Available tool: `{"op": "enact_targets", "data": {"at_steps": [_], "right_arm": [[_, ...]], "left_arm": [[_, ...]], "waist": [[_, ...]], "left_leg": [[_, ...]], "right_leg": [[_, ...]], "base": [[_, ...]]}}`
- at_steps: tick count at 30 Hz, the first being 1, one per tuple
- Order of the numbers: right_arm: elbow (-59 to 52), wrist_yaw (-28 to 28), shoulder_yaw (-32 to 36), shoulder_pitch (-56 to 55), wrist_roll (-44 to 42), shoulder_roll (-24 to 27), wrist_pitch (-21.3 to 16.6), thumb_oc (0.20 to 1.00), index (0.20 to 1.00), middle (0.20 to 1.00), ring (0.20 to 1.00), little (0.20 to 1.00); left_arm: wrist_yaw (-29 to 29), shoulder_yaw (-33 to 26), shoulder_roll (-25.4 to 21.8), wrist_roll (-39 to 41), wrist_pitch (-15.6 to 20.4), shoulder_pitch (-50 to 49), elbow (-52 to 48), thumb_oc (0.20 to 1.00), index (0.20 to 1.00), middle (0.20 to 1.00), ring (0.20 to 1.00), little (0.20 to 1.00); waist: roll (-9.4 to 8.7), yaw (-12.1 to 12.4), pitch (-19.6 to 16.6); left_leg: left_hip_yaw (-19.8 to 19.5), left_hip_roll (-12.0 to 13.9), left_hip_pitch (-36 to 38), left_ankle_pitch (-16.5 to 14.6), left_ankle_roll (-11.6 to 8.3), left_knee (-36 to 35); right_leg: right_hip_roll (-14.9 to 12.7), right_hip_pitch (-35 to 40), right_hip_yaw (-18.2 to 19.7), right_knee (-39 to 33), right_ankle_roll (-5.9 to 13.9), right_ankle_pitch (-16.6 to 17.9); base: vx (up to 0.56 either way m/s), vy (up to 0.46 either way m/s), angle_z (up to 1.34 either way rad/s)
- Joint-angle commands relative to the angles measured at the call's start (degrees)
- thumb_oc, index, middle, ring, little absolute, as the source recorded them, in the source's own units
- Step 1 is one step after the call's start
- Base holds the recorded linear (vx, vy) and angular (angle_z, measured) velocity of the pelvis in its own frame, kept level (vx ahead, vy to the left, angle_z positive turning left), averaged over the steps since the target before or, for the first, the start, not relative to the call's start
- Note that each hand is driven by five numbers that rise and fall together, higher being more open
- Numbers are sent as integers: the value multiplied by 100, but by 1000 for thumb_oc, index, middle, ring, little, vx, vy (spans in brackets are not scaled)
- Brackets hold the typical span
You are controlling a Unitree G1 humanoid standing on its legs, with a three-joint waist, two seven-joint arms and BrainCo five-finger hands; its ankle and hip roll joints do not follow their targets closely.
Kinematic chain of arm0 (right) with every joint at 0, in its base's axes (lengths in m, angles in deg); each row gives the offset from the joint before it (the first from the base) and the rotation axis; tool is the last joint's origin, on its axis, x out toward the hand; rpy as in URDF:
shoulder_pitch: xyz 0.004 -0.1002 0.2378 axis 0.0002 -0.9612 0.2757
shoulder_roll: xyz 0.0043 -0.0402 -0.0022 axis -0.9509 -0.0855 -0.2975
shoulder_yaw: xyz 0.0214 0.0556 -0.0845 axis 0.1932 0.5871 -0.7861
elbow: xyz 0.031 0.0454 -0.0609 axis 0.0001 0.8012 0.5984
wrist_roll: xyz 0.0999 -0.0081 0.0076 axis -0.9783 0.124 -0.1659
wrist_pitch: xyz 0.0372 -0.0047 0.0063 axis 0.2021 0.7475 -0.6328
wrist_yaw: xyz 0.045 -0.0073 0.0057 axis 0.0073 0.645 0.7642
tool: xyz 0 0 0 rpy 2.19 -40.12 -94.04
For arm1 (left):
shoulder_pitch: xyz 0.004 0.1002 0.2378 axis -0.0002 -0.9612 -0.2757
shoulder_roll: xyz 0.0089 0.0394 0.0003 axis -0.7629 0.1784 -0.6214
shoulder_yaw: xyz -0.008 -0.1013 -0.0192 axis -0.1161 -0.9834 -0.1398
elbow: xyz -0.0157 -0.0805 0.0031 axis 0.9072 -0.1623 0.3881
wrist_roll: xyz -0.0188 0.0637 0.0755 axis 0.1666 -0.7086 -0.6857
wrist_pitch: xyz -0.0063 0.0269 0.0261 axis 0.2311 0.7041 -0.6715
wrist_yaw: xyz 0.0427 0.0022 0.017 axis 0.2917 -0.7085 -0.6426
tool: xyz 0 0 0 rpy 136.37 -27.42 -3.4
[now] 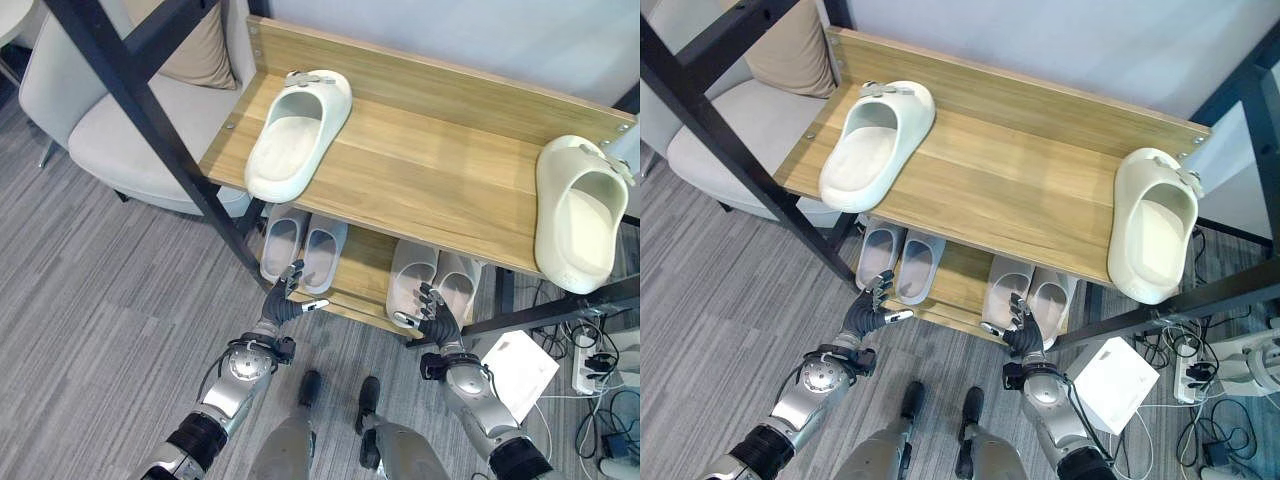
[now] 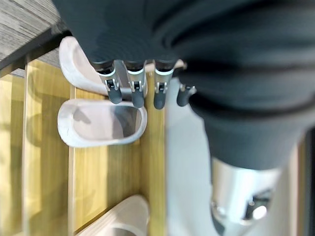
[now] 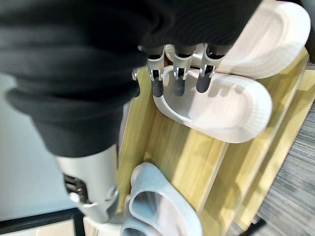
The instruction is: Arrange the slippers neatly on the shoe rack.
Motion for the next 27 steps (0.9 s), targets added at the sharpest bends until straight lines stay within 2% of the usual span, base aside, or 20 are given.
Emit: {"op": "enact_targets", "data": {"at_steps": [1,4,8,9,10,11,12,13,14,15,16,17,20,22,23,24,27], "right_arm": [[-351,442,-33,-304,186,276,-151,1000,1000,1000,1000,1000],[-133,658,-78,-496,271,280,-101,1000,1000,1000,1000,1000],[227,886,-115,-602,163,310,-56,1000,1000,1000,1000,1000],[424,928,-116,-624,146,329,-49,1000,1000,1000,1000,1000],[429,929,-112,-614,147,322,-53,1000,1000,1000,1000,1000],[535,957,-129,-641,252,320,-24,1000,1000,1000,1000,1000],[536,957,-131,-640,252,318,-25,1000,1000,1000,1000,1000],[652,974,-135,-679,337,270,-8,1000,1000,1000,1000,1000],[653,974,-138,-677,337,270,-9,1000,1000,1000,1000,1000],[702,981,-118,-730,384,216,0,1000,1000,1000,1000,1000],[702,981,-119,-729,384,216,-1,1000,1000,1000,1000,1000],[697,986,-89,-767,377,177,-3,1000,1000,1000,1000,1000],[659,997,-21,-849,353,105,-22,1000,1000,1000,1000,1000],[650,1010,-4,-858,303,35,-49,1000,1000,1000,1000,1000],[650,1010,-4,-858,303,35,-49,1000,1000,1000,1000,1000],[651,1022,-17,-864,299,28,-57,1000,1000,1000,1000,1000],[600,1062,-33,-884,253,48,-113,1000,1000,1000,1000,1000]], "left_arm": [[-554,436,-180,-1307,1,176,-33,1000,1000,1000,1000,1000],[-1034,1039,-277,-2148,12,423,-223,1000,1000,1000,1000,1000],[-1562,1698,-400,-2112,214,1099,-1106,1000,1000,1000,1000,1000],[-1746,1849,-507,-1617,315,1434,-1814,1000,1000,1000,1000,1000],[-1760,1842,-531,-1596,296,1439,-1845,1000,1000,1000,1000,1000],[-1984,1798,-537,-705,309,1459,-2335,1000,1000,1000,1000,1000],[-1988,1794,-543,-699,304,1457,-2343,1000,1000,1000,1000,1000],[-2088,1522,-514,341,290,1620,-2932,1000,1000,1000,1000,1000],[-2090,1517,-520,346,283,1618,-2941,1000,1000,1000,1000,1000],[-1999,1186,-376,1047,316,1725,-3248,1000,1000,1000,1000,1000],[-1999,1182,-379,1049,313,1723,-3252,1000,1000,1000,1000,1000],[-1872,966,-280,1298,353,1805,-3373,1000,1000,1000,1000,1000],[-1338,405,-97,1395,550,2072,-3563,1000,1000,1000,1000,1000],[-711,-47,-103,809,737,2343,-3405,1000,1000,1000,1000,1000],[-710,-46,-103,808,737,2343,-3405,1000,1000,1000,1000,1000],[-468,-195,-148,481,768,2430,-3268,1000,1000,1000,1000,1000],[212,-448,-566,-781,752,2776,-2837,1000,1000,1000,1000,1000]], "waist": [[169,-190,-408],[228,-327,-550],[280,-496,-683],[289,-546,-745],[284,-542,-738],[291,-550,-788],[290,-549,-787],[289,-550,-840],[288,-550,-838],[275,-547,-881],[275,-549,-879],[265,-546,-901],[235,-526,-943],[224,-501,-968],[223,-502,-966],[225,-496,-974],[242,-500,-998]], "left_leg": [[260,38,269,-949,78,-173],[392,58,406,-1031,83,-173],[524,66,556,-1099,102,-173],[588,73,620,-1153,102,-173],[592,70,607,-1132,107,-173],[633,77,649,-1154,111,-173],[635,77,651,-1155,111,-173],[676,85,697,-1166,105,-173],[678,85,700,-1167,105,-173],[666,84,728,-1175,105,-173],[665,84,731,-1175,105,-173],[650,82,748,-1174,101,-173],[609,77,793,-1181,85,-173],[590,76,814,-1183,65,-173],[589,76,816,-1183,65,-173],[588,76,827,-1187,60,-173],[594,78,851,-1188,50,-173]], "right_leg": [[-175,625,-32,428,312,-1568],[-153,759,75,274,331,-1523],[-123,868,245,115,339,-1436],[-106,931,310,19,364,-1414],[-107,925,310,1,363,-1385],[-100,973,347,-58,369,-1364],[-100,973,349,-58,368,-1364],[-92,1004,359,-58,363,-1376],[-91,1006,360,-58,363,-1376],[-89,1048,372,-58,349,-1392],[-89,1051,371,-58,349,-1393],[-82,1075,363,-58,342,-1401],[-76,1142,349,-58,315,-1427],[-73,1176,317,-58,303,-1441],[-73,1178,316,-58,303,-1441],[-71,1193,307,-58,301,-1446],[-62,1214,305,-58,304,-1449]], "base": [[7,-15,-35],[12,-21,-22],[-7,-22,-25],[-7,-34,-22],[3,-41,-18],[-4,-14,-17],[15,-39,-25],[6,-22,-24],[14,-47,-22],[8,-24,-7],[12,-39,-1],[0,0,0],[9,-40,3],[3,-36,5],[8,-25,6],[6,-14,8],[15,-14,9]]}}
